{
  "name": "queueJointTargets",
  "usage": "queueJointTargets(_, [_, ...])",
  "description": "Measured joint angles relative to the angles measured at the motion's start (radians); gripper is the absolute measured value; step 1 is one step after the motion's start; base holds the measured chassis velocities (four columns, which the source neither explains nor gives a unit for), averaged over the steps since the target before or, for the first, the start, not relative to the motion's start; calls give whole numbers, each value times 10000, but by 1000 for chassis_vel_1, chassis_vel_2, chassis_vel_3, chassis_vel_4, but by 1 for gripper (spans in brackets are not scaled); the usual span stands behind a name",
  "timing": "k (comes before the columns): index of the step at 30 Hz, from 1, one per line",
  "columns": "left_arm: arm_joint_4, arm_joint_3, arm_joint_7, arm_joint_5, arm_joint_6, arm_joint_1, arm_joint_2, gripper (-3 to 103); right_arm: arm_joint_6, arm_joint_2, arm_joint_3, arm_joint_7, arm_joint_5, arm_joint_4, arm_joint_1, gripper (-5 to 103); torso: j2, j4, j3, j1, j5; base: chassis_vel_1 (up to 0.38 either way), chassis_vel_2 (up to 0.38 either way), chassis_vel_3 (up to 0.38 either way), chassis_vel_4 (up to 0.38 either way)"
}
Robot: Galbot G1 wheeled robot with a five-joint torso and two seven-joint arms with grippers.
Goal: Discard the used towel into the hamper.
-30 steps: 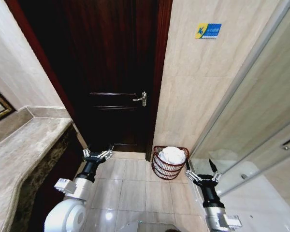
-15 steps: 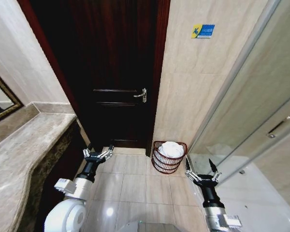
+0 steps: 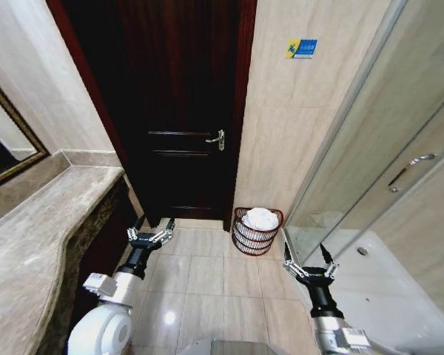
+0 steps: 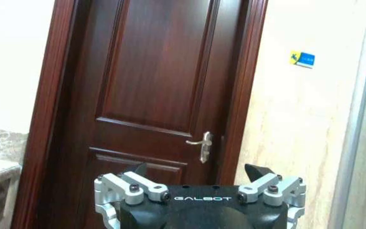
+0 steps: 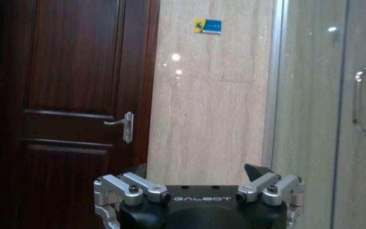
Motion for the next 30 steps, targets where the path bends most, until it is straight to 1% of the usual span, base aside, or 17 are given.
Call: queueJointTargets(30, [0,0,0,0,0,0,0,100,0,0,0,0,0,-1,0,100,-1,-1,0,0,-2,156,-157,-164,161])
